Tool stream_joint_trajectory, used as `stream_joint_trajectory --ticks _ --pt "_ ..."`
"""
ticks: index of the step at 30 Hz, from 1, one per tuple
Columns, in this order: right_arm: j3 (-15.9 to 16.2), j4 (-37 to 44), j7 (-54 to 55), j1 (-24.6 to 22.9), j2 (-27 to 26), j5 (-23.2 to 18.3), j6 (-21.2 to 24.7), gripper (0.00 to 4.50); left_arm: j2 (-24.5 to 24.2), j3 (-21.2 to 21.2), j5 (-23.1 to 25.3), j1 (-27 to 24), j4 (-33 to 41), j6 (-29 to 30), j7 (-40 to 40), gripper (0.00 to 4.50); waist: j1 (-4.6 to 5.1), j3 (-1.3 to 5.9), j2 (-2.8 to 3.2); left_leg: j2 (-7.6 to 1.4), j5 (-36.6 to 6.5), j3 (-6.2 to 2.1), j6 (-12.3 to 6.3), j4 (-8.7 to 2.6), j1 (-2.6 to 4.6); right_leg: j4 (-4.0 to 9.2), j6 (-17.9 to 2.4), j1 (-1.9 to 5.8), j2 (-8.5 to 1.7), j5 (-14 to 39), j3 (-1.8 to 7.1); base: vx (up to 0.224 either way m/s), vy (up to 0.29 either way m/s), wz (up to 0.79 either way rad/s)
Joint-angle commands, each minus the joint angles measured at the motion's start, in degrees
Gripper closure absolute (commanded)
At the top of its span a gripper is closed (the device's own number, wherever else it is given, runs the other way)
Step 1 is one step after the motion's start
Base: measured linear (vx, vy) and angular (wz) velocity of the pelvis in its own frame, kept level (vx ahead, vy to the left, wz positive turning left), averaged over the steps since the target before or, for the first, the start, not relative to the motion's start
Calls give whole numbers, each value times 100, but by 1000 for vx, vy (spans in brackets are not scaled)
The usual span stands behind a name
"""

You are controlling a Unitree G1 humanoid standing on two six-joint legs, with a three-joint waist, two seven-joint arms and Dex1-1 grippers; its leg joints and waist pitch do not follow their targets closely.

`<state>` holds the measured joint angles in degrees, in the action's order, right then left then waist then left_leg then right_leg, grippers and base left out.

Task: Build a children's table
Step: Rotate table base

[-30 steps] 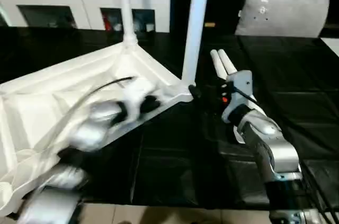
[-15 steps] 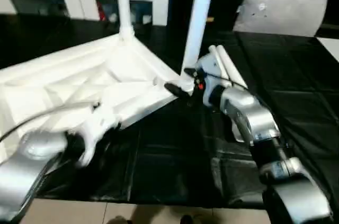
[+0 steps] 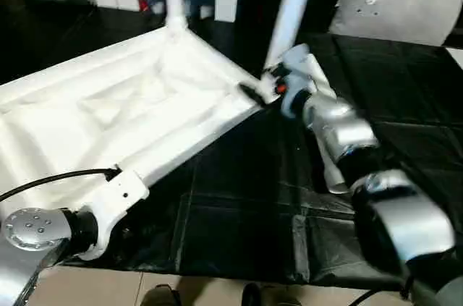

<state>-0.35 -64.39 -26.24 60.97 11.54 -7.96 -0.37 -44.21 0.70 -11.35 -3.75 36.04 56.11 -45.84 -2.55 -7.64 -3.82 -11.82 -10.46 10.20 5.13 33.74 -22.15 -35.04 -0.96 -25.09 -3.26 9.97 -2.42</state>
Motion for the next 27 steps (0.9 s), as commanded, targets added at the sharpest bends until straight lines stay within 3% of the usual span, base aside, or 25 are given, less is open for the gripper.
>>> stream_joint_trajectory --ticks 1,4,7,9,13,16,17,19,21,22,23,25,27 --pt "-219 -245 459 159 317 118 -189 0 124 -73 -47 129 132 72 105 249 52 348 119 -88 -734 47 -3 -387 132 262 -1292 285 -277 561 245 0 0 0" --pt "-226 -432 506 281 362 166 -360 0 306 -192 -158 337 154 115 215 249 49 353 98 -66 -600 62 -47 -362 99 230 -1298 322 -276 339 245 0 0 0" --pt "-265 -506 294 341 297 116 -476 0 433 -312 -245 492 132 91 320 249 112 374 68 -55 -655 49 -138 -348 46 236 -1304 374 -302 448 249 0 0 0" --pt "-269 -484 -215 306 124 34 -635 0 675 -515 -427 813 52 117 467 249 159 425 81 -62 -623 45 -220 -319 47 216 -1388 389 -311 390 250 0 0 0" --pt "-179 -264 -622 104 -36 2 -660 0 906 -736 -587 1132 -25 225 550 249 196 429 84 -86 -553 46 -369 -296 46 205 -1580 377 -317 234 251 0 0 0" --pt "19 386 -842 -395 -194 -29 -375 0 940 -951 -589 1447 -214 351 727 249 170 477 128 -85 -388 52 -432 -277 74 173 -1629 392 -283 3 252 0 0 0" --pt "157 1116 -760 -882 -272 -93 -20 0 709 -920 -370 1469 -372 328 802 249 150 479 131 -91 -373 49 -434 -282 88 186 -1601 387 -280 -7 245 0 0 0" --pt "197 1349 -723 -1036 -293 -115 94 0 630 -899 -304 1462 -424 319 812 249 128 503 146 -95 -387 41 -406 -288 110 182 -1530 387 -281 38 244 0 0 0" --pt "374 2496 -582 -1819 -322 -30 563 0 329 -661 -56 1366 -572 206 873 277 81 512 201 -101 -476 35 -249 -294 140 190 -1469 366 -273 206 244 0 0 0" --pt "412 2767 -551 -2007 -323 11 688 0 293 -613 -26 1357 -599 196 891 277 67 509 186 -103 -543 41 -217 -305 143 212 -1433 367 -273 277 243 0 0 0" --pt "449 3070 -493 -2216 -318 85 842 0 308 -570 2 1383 -650 210 961 287 46 527 230 -97 -557 29 -116 -302 152 197 -1395 372 -270 311 246 0 0 0" --pt "493 3418 -391 -2457 -313 160 1029 0 334 -516 63 1428 -728 210 1060 300 50 508 217 -94 -794 24 21 -325 149 237 -1351 360 -265 592 239 0 0 0" --pt "630 4370 -161 -3074 -288 260 1584 0 215 -220 480 1575 -1157 -51 1361 325 16 502 278 -89 -1144 4 164 -342 187 275 -1142 334 -278 994 249 0 0 0"
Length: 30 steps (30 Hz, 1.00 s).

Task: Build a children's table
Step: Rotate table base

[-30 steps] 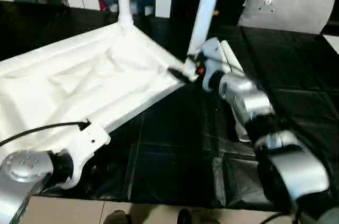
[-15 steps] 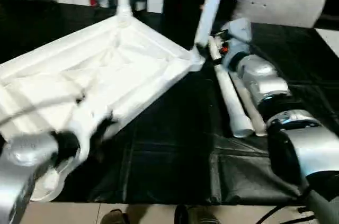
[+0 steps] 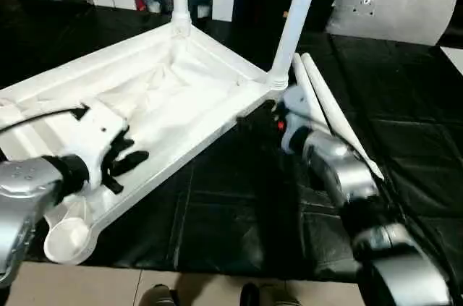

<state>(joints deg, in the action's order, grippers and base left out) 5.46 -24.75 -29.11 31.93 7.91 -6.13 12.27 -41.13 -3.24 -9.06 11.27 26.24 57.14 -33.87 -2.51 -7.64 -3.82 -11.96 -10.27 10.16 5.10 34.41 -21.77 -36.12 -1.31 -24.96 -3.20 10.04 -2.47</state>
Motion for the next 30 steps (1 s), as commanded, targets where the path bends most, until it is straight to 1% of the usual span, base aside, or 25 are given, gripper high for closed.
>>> stream_joint_trajectory --ticks 1,2,3,4,5,6,7,8,9,10,11,13,15,16,17,18,19,21,24,25,26,28,30 --pt "56 446 137 -194 74 80 348 0 -102 188 275 81 -206 -175 178 331 9 500 256 -65 -1224 -5 186 -421 139 416 -1041 336 -276 1118 244 0 0 0" --pt "135 855 258 -443 58 105 648 0 -182 331 518 165 -514 -389 317 338 12 502 242 -49 -1338 -16 214 -421 135 446 -946 335 -276 1330 250 0 0 0" --pt "190 1054 341 -560 31 124 801 0 -233 415 659 234 -704 -525 384 348 20 528 263 -46 -1336 -29 239 -417 129 434 -897 344 -288 1375 256 0 0 0" --pt "190 1054 341 -560 31 124 801 0 -233 415 659 234 -704 -525 384 359 23 522 253 -37 -1323 -32 234 -420 119 456 -856 339 -277 1412 256 0 0 0" --pt "254 1170 408 -640 -11 160 895 0 -267 483 784 313 -913 -654 451 369 26 538 266 -33 -1327 -43 251 -416 121 449 -852 333 -281 1428 254 0 0 0" --pt "304 1297 461 -708 -43 196 1000 0 -291 534 875 375 -1071 -754 512 369 38 537 265 -35 -1348 -50 267 -422 108 446 -872 334 -283 1434 251 0 0 0" --pt "355 1346 527 -743 -92 249 1070 0 -297 565 969 453 -1242 -853 601 377 33 538 271 -29 -1360 -51 270 -420 112 456 -862 329 -280 1461 250 0 0 0" --pt "402 1408 605 -769 -153 311 1194 0 -300 602 1034 520 -1376 -925 675 384 55 548 274 -32 -1381 -62 296 -422 104 433 -888 340 -287 1435 251 0 0 0" --pt "429 1452 657 -783 -192 351 1285 0 -325 654 1116 585 -1518 -1002 740 393 51 547 283 -27 -1422 -56 294 -416 121 456 -876 315 -279 1466 253 0 0 0" --pt "500 1477 682 -793 -218 399 1389 0 -379 729 1242 665 -1717 -1130 801 404 62 554 278 -30 -1432 -63 304 -417 116 435 -892 326 -286 1441 253 0 0 0" --pt "569 1505 697 -804 -225 437 1475 0 -426 789 1347 736 -1899 -1251 844 412 55 556 280 -25 -1446 -58 296 -412 128 452 -876 316 -283 1478 257 0 0 0" --pt "649 1435 759 -783 -252 489 1529 0 -509 890 1497 858 -2239 -1453 854 427 46 564 311 -25 -1375 -69 308 -413 126 441 -902 321 -282 1337 256 0 0 0" --pt "673 1286 839 -729 -332 521 1503 0 -625 1042 1633 945 -2592 -1605 747 445 40 588 307 -24 -1254 -65 327 -404 126 408 -953 335 -293 1087 261 0 0 0" --pt "674 1219 860 -704 -376 523 1462 0 -683 1111 1664 953 -2679 -1619 660 445 33 590 362 -21 -1242 -70 336 -401 130 399 -970 329 -298 1042 261 0 0 0" --pt "672 1158 877 -679 -433 513 1423 0 -754 1190 1677 943 -2706 -1597 526 445 42 598 348 -28 -1228 -70 350 -404 129 388 -1007 332 -299 937 258 0 0 0" --pt "655 1059 884 -645 -522 474 1366 0 -818 1267 1618 906 -2681 -1539 318 445 38 609 369 -32 -1184 -71 368 -402 131 365 -1065 343 -302 809 260 0 0 0" --pt "650 1031 884 -637 -544 463 1350 0 -829 1282 1597 897 -2677 -1525 270 445 37 608 368 -35 -1181 -68 372 -403 133 368 -1097 334 -306 760 260 0 0 0" --pt "629 885 896 -595 -637 430 1273 0 -853 1332 1494 860 -2659 -1502 69 445 33 613 377 -36 -1185 -59 378 -398 135 354 -1195 343 -309 645 262 0 0 0" --pt "626 513 990 -474 -752 456 1154 0 -841 1440 1205 858 -2590 -1614 -482 445 29 606 372 -34 -1241 -58 404 -405 137 358 -1230 348 -313 726 260 0 0 0" --pt "594 288 1015 -405 -836 429 1111 0 -821 1510 1004 878 -2538 -1775 -869 445 27 601 367 -29 -1266 -59 392 -406 137 372 -1227 347 -323 786 264 0 0 0" --pt "593 282 1015 -403 -839 428 1110 0 -820 1512 998 879 -2537 -1781 -881 445 23 599 369 -32 -1314 -56 409 -408 146 375 -1226 339 -328 875 268 0 0 0" --pt "588 -72 1049 -318 -935 448 1008 0 -800 1564 554 880 -2286 -1594 -1457 445 27 606 374 -49 -1363 -50 434 -413 151 352 -1219 338 -323 852 269 0 0 0" --pt "641 -241 1050 -278 -966 504 941 0 -801 1611 252 865 -2039 -1452 -1837 445 6 602 373 -50 -1313 -47 451 -414 159 357 -1239 334 -337 847 269 0 0 0"
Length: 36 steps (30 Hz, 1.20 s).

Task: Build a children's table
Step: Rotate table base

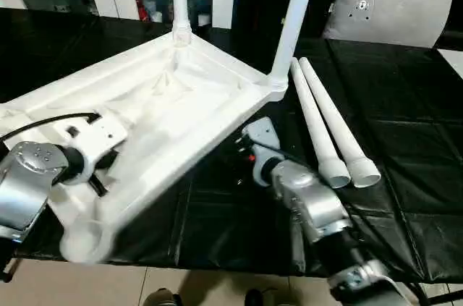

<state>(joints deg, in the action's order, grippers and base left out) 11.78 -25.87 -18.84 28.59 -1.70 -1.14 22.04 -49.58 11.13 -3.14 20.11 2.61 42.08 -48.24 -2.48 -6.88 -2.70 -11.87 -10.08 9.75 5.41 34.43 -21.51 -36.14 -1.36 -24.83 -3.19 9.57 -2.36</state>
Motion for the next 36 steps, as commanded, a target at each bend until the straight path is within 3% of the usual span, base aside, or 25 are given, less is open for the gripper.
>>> stream_joint_trajectory --ticks 1,3,8,11,14,18,20,22,26,30,34,36 --pt "14 -191 29 79 -30 23 -71 0 6 250 -480 -50 457 -71 -711 445 14 512 253 -61 -1345 -5 422 -426 123 357 -1214 330 -316 880 253 0 0 0" --pt "-1 -280 42 127 -64 34 -133 0 -78 370 -707 -115 682 -54 -1168 445 35 499 226 -45 -1425 -13 418 -438 113 375 -1147 339 -327 1098 257 0 0 0" --pt "-74 -425 75 295 -57 17 -200 0 -55 570 -1034 -145 923 -190 -1761 445 88 483 232 -45 -1678 -17 425 -440 156 430 -1062 319 -339 1619 264 0 0 0" --pt "-129 -602 79 441 -55 29 -322 0 169 634 -1096 -44 884 -110 -1761 445 97 496 243 -45 -1616 -8 430 -431 149 425 -1063 329 -335 1575 267 0 0 0" --pt "-180 -736 125 582 -37 100 -431 0 591 632 -878 201 499 -410 -1460 445 90 501 234 -36 -1497 7 397 -417 146 424 -1058 334 -313 1445 267 0 0 0" --pt "-258 -699 167 713 42 172 -446 0 1276 523 -204 795 -735 -1141 -356 445 74 507 225 -16 -1476 0 374 -417 127 439 -964 369 -296 1457 254 0 0 0" --pt "-273 -692 170 722 48 162 -438 0 1314 514 -154 851 -858 -1232 -258 445 85 521 202 -14 -1441 -24 378 -418 95 439 -872 407 -321 1595 252 0 0 0" --pt "-292 -564 179 695 109 167 -394 0 1342 593 173 1080 -1369 -1687 136 445 99 525 199 -15 -1398 -27 339 -405 99 464 -831 388 -318 1634 261 0 0 0" --pt "-349 -424 163 659 206 183 -358 0 1468 631 500 1356 -2071 -2289 517 445 73 530 225 -31 -1286 -19 290 -401 117 454 -928 369 -301 1366 267 0 0 0" --pt "-425 -206 187 553 332 194 -252 0 1692 754 723 1562 -2812 -3350 674 445 34 557 233 -45 -1177 -14 288 -397 125 429 -1041 385 -311 1037 275 0 0 0" --pt "-469 243 274 422 468 241 -102 0 1902 531 398 1470 -2617 -3334 560 445 3 582 239 -49 -1091 3 312 -390 126 382 -1141 407 -309 775 270 0 0 0" --pt "-659 691 523 352 521 253 312 0 2059 229 -10 1288 -2207 -2981 504 445 -15 584 239 -59 -1090 7 337 -390 133 378 -1189 410 -318 768 268 0 0 0"
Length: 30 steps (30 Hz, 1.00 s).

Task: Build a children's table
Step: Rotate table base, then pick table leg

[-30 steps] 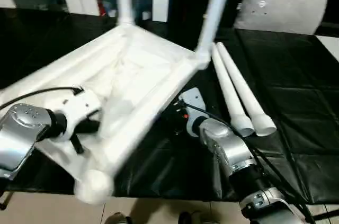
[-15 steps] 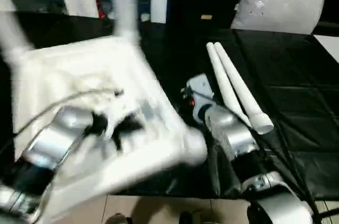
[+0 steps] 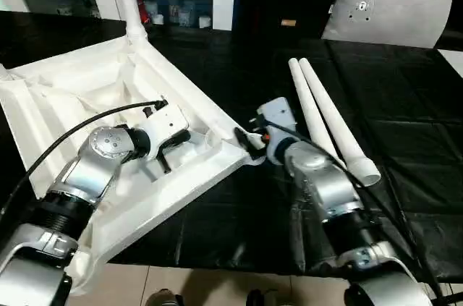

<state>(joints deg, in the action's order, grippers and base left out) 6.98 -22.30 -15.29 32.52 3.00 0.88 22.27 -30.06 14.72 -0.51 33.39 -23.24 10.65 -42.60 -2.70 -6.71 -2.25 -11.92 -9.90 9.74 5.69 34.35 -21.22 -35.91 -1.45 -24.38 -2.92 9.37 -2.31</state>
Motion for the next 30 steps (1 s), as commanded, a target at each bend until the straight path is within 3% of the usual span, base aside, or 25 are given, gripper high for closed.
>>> stream_joint_trajectory --ticks 1,2,4,8,9,11,16,19,25,27,30 --pt "-248 478 268 -55 62 66 460 0 140 -213 -377 -109 535 292 -44 445 12 563 188 -58 -1102 10 310 -384 91 349 -1188 371 -346 783 262 0 0 0" --pt "-248 478 268 -55 62 66 460 0 140 -213 -377 -109 535 292 -44 445 3 559 182 -54 -1144 14 310 -385 98 358 -1168 360 -343 875 260 0 0 0" --pt "-398 875 508 -52 193 214 1072 0 223 -436 -853 -410 1211 895 -177 445 13 574 164 -48 -1147 12 317 -383 93 361 -1120 378 -342 997 257 0 0 0" --pt "-546 1164 611 16 316 251 1678 0 224 -503 -1141 -712 1874 1301 -158 399 42 558 162 -23 -1290 23 324 -366 102 415 -908 348 -322 1471 260 0 0 0" --pt "-596 1210 540 77 417 199 1936 0 254 -523 -1288 -834 2222 1603 -107 393 51 589 149 -40 -1280 16 328 -355 111 395 -895 362 -328 1519 256 0 0 0" --pt "-657 1226 439 182 604 140 2322 0 314 -538 -1481 -1010 2767 2107 -17 376 64 590 156 -40 -1285 13 328 -351 104 400 -875 359 -313 1605 244 0 0 0" --pt "-829 1017 421 379 775 6 2800 0 367 -443 -1608 -1210 3403 2685 93 331 71 602 150 -16 -1214 12 285 -328 82 428 -781 353 -294 1678 235 0 0 0" --pt "-973 797 232 554 897 -153 3437 0 444 -368 -1745 -1391 4027 3303 338 311 68 609 154 -10 -1184 21 250 -313 85 434 -764 348 -277 1662 233 0 0 0" --pt "-1047 200 -85 747 986 -381 3764 0 576 -276 -1634 -1436 4240 3596 616 267 56 635 166 8 -1164 20 201 -290 71 473 -668 353 -275 1915 214 0 0 0" --pt "-1024 -67 -58 811 1059 -349 3818 0 589 -223 -1625 -1443 4305 3720 664 267 70 629 128 5 -1273 16 222 -289 88 489 -605 338 -280 2159 195 0 0 0" --pt "-1018 -210 -46 846 1107 -339 3897 0 608 -202 -1644 -1459 4396 3882 717 267 73 636 140 9 -1258 14 234 -285 83 497 -563 332 -273 2166 193 0 0 0"
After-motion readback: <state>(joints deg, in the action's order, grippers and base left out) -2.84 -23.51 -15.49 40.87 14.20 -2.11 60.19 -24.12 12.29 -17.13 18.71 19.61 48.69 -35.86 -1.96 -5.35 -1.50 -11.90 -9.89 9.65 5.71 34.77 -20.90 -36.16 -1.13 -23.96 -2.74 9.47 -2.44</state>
